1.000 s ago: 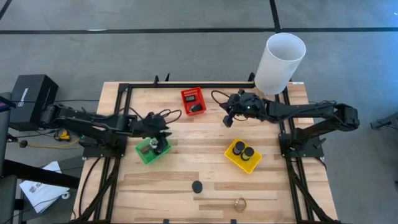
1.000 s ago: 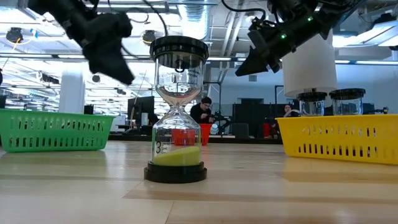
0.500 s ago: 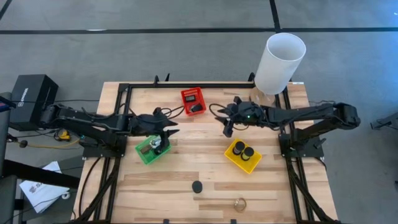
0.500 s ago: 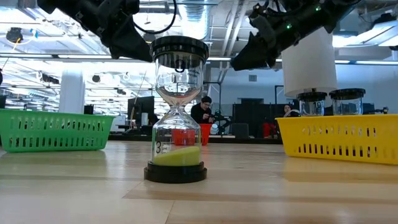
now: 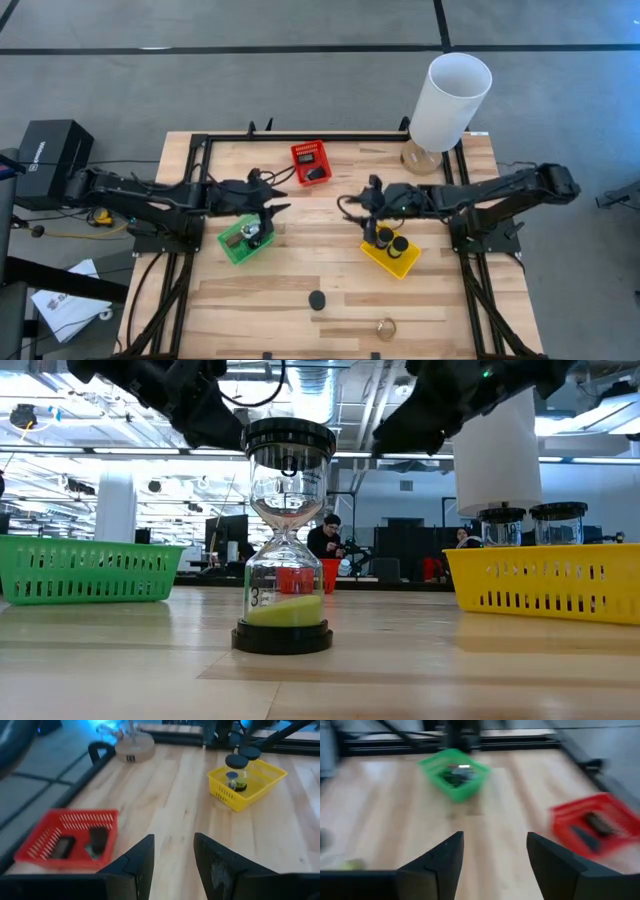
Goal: Pick & Place Office items
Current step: Put the gold wrist watch into the green bin
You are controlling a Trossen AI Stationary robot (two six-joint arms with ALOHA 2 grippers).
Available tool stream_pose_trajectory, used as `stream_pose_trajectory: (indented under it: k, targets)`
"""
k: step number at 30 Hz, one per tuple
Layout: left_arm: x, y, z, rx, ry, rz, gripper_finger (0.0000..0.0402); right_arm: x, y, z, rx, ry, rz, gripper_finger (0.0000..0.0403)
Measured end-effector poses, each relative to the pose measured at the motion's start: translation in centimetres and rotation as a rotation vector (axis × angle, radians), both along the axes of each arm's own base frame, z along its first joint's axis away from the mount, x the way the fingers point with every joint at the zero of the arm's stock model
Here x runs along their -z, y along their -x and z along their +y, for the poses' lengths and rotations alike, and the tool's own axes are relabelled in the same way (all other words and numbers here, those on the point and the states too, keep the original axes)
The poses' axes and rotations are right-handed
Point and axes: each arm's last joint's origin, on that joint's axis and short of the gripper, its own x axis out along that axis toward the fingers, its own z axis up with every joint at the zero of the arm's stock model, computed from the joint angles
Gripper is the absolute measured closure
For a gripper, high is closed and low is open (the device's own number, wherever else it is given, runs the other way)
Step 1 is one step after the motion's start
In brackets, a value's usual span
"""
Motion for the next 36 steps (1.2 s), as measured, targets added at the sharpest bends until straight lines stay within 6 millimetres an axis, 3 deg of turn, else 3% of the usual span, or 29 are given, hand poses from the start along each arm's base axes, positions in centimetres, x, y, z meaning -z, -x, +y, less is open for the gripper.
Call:
stream_pose_trajectory:
  k: [6, 12, 18, 23, 31, 36]
  targets:
    - [-1.1, -0.5, 0.4, 0.036, -0.129, -0.078, 0.027, 0.2, -0.4, 3.6, -0.171, -0.057, -0.038, 0.0207]
    - [-2.6, -0.8, 0.4, 0.067, -0.258, -0.196, 0.027, -0.5, -2.5, 8.1, -0.278, -0.101, -0.029, 0.0215]
    - [-3.6, -1.0, 0.5, 0.069, -0.325, -0.279, 0.027, -0.9, -3.5, 13.5, -0.281, -0.19, 0.323, 0.0215]
    - [-4.1, -1.0, 0.5, 0.061, -0.329, -0.332, 0.027, -0.2, -3.7, 17.0, -0.124, -0.241, 0.624, 0.0215]
    - [-4.3, -1.0, 0.3, 0.057, -0.294, -0.367, 0.027, 3.8, -2.9, 23.4, 0.028, -0.457, 0.963, 0.0212]
    - [-4.3, -1.0, 0.2, 0.094, -0.287, -0.373, 0.027, 7.0, -1.8, 24.6, 0.113, -0.422, 1.128, 0.0214]
